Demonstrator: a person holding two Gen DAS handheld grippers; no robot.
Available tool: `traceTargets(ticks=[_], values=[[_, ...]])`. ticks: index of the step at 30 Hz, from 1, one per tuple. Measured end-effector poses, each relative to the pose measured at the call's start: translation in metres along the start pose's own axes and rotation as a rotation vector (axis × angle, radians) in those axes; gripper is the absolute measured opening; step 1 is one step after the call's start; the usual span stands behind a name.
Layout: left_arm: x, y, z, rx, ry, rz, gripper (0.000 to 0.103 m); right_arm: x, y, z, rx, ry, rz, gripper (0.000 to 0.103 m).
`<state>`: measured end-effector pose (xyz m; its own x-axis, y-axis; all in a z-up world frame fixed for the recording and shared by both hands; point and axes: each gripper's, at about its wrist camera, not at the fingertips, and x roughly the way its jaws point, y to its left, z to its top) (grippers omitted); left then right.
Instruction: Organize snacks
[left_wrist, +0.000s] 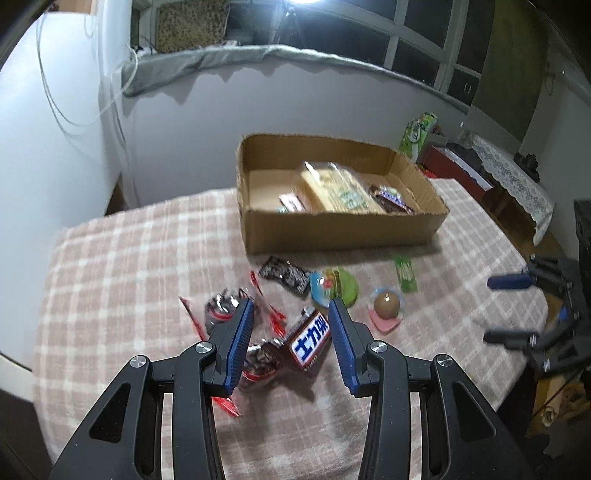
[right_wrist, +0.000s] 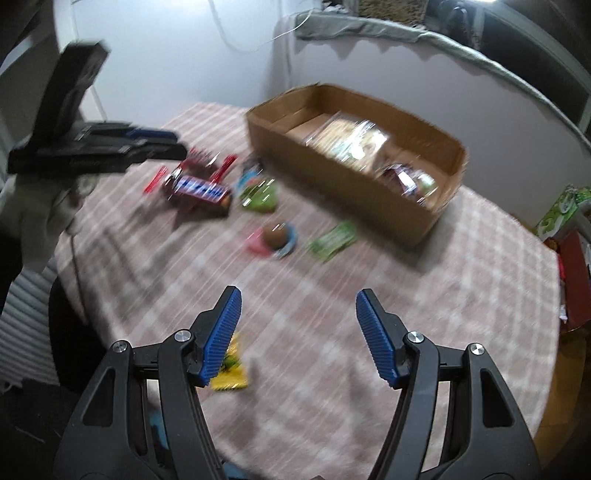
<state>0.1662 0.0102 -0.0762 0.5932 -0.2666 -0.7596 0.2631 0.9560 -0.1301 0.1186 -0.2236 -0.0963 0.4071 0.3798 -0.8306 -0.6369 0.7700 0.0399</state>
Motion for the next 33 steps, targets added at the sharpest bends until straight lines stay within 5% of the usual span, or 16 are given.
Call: traceTargets(ticks=[16, 33], values=[[0.035, -0.024, -0.021, 0.093, 0.137, -0.027, 0.040, 0.014, 0.024, -0.026, -0.036, 0.066, 0.027, 0.067], [0.042, -0.043, -0.039, 0.164, 0.133, 0.026, 0.040, 0.030, 0.036, -0.029, -0.091, 0.112, 0.046, 0.067]])
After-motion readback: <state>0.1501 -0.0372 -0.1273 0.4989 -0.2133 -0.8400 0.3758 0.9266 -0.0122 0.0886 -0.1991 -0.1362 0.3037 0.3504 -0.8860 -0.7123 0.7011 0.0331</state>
